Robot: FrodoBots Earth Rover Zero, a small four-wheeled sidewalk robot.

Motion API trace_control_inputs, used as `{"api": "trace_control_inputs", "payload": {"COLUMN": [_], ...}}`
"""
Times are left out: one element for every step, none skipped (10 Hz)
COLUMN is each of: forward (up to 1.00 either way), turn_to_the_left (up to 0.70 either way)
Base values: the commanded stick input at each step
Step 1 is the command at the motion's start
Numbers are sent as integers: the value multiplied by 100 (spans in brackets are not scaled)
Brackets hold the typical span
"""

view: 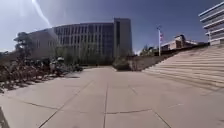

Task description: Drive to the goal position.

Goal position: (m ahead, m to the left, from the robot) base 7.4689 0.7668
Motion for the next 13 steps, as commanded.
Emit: {"api": "trace_control_inputs", "payload": {"forward": [70,70,70,70,70,70,70,70,70,70,70,70,70], "turn_to_the_left": [-1,0,0,-1,0,-1,-1,-1,-1,-1,-1,-1,-1]}}
